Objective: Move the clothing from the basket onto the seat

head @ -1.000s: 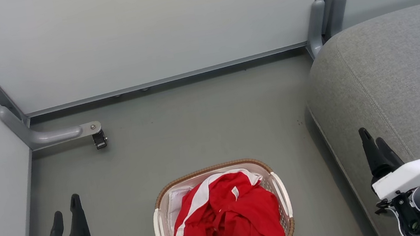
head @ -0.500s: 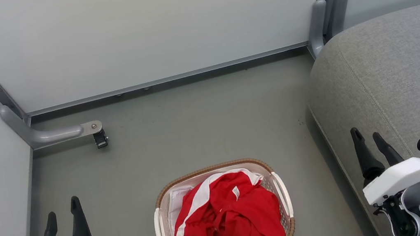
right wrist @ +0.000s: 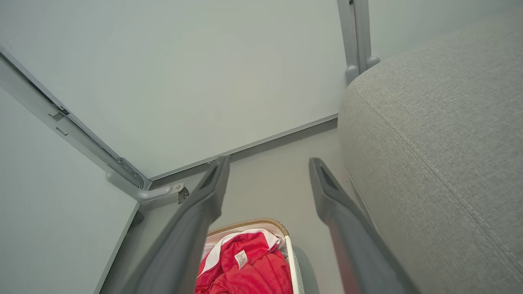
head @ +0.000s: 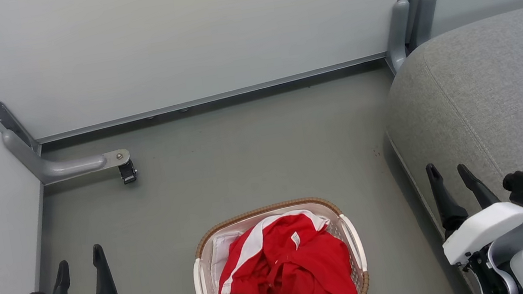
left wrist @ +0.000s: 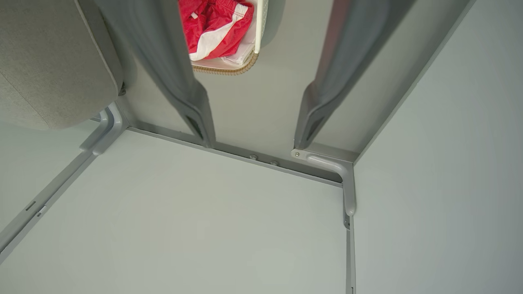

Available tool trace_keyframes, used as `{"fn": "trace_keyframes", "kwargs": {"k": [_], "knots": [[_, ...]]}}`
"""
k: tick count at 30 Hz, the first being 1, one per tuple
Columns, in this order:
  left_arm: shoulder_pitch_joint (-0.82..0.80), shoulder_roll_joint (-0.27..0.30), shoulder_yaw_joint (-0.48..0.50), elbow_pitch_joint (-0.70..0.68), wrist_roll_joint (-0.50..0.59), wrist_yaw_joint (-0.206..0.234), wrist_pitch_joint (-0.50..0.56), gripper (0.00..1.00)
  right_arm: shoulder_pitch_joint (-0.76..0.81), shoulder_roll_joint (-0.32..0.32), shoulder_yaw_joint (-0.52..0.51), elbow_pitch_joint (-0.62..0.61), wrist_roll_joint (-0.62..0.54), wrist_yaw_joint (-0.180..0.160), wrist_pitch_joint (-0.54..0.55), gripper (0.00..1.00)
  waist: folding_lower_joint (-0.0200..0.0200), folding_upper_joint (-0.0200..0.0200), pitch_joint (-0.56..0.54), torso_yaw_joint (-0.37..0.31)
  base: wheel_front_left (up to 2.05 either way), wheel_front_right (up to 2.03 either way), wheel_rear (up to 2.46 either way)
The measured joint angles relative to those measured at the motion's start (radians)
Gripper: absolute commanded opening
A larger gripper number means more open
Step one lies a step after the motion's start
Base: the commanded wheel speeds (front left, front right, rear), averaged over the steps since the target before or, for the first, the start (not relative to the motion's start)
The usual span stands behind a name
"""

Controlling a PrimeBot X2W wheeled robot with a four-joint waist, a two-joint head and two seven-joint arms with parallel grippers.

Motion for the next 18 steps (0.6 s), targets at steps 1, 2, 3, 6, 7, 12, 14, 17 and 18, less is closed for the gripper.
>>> {"fn": "trace_keyframes", "kwargs": {"k": [1,2,3,6,7,12,14,17,18], "knots": [[0.001,0.000,0.000,0.000,0.006,0.000,-0.001,1.00,0.000,0.000,0.002,0.001,-0.009,0.000,-0.002,1.00,0.0000,0.0000,0.000,0.000,0.00,0.00,0.00],[0.003,-0.001,0.000,0.001,0.015,0.000,-0.004,1.00,0.000,0.001,0.004,0.002,-0.018,0.000,-0.006,1.00,0.0000,0.0000,0.000,0.000,0.00,0.00,0.00],[0.003,-0.001,0.000,0.001,0.023,-0.002,-0.007,1.00,0.000,0.001,0.005,0.003,-0.028,0.000,-0.009,1.00,0.0000,0.0000,0.000,0.001,0.00,0.00,0.00],[0.005,-0.003,-0.001,0.002,0.054,-0.009,-0.014,1.00,0.000,0.002,0.009,0.012,-0.054,0.000,-0.016,1.00,0.0000,0.0000,0.001,0.002,0.00,0.00,0.00],[0.006,-0.004,-0.001,0.005,0.062,-0.011,-0.017,1.00,0.000,0.002,0.013,0.015,-0.064,0.000,-0.018,1.00,0.0000,0.0000,0.000,0.002,0.00,0.00,0.00],[0.012,-0.006,0.004,0.017,0.101,-0.018,-0.027,1.00,0.000,0.003,0.022,0.023,-0.106,0.000,-0.028,1.00,0.0000,-0.0001,-0.001,0.002,0.00,0.00,0.00],[0.013,-0.007,0.008,0.022,0.124,-0.019,-0.034,1.00,0.001,0.003,0.026,0.027,-0.125,0.000,-0.035,1.00,0.0000,0.0000,-0.002,0.002,0.00,0.00,0.00],[0.015,-0.010,0.009,0.022,0.150,-0.026,-0.040,1.00,0.002,0.003,0.028,0.033,-0.144,0.000,-0.041,1.00,0.0000,0.0000,-0.004,0.004,0.00,0.00,0.00],[0.016,-0.009,0.006,0.022,0.163,-0.026,-0.043,1.00,0.002,0.003,0.028,0.035,-0.149,0.000,-0.044,1.00,0.0000,0.0000,-0.004,0.004,0.00,0.00,0.00]]}}
